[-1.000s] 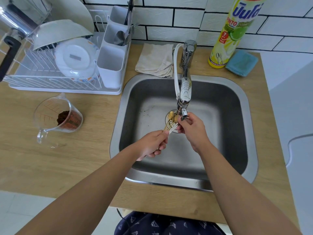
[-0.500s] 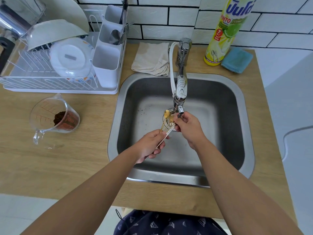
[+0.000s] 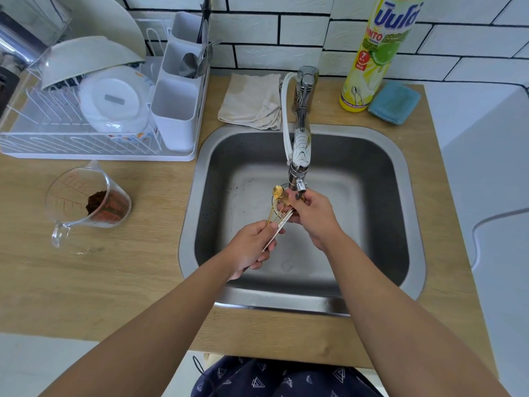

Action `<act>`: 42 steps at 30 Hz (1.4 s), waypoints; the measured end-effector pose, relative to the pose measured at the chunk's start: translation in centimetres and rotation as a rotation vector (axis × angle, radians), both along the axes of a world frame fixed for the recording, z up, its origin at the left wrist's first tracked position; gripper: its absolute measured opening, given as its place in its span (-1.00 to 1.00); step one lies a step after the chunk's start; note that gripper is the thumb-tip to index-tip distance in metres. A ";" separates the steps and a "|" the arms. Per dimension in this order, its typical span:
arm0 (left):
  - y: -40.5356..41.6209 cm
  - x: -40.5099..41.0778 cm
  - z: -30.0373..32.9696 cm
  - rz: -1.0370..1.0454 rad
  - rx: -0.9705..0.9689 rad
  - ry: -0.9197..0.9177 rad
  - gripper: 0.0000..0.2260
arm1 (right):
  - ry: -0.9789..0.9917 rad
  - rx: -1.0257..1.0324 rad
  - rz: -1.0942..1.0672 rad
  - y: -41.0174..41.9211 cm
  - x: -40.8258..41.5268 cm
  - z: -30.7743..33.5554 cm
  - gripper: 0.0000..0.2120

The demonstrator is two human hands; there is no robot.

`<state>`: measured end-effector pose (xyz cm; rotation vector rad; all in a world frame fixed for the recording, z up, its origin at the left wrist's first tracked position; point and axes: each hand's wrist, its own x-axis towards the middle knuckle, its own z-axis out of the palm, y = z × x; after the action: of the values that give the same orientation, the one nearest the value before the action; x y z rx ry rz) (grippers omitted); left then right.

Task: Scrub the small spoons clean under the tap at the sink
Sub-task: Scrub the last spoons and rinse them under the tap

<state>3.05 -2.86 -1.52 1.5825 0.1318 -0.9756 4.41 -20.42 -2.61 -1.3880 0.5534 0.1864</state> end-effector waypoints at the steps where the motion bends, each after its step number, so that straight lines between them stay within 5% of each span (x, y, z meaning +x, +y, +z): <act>1: 0.1 0.0 0.0 0.007 0.001 -0.004 -0.69 | -0.002 0.024 0.023 0.0 0.0 0.1 -0.81; 18: -0.3 0.4 -0.2 0.010 -0.070 0.045 -0.68 | 0.024 -0.070 -0.050 0.6 0.2 0.0 -0.87; 28: -0.1 0.8 0.2 -0.049 -0.074 0.107 -0.70 | 0.048 0.198 -0.012 0.1 -0.3 0.6 -0.76; 36: 0.3 0.8 0.4 -0.080 -0.125 0.161 -0.67 | -0.015 -0.053 0.007 -0.2 -0.3 0.2 -0.88; 42: 0.8 1.1 0.4 -0.091 -0.101 0.141 -0.66 | -0.049 0.066 0.037 -0.2 -0.5 0.0 -0.83</act>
<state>4.15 -2.11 -1.08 1.4375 0.1072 -1.1476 3.95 -20.59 -2.59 -1.3356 0.4769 0.1982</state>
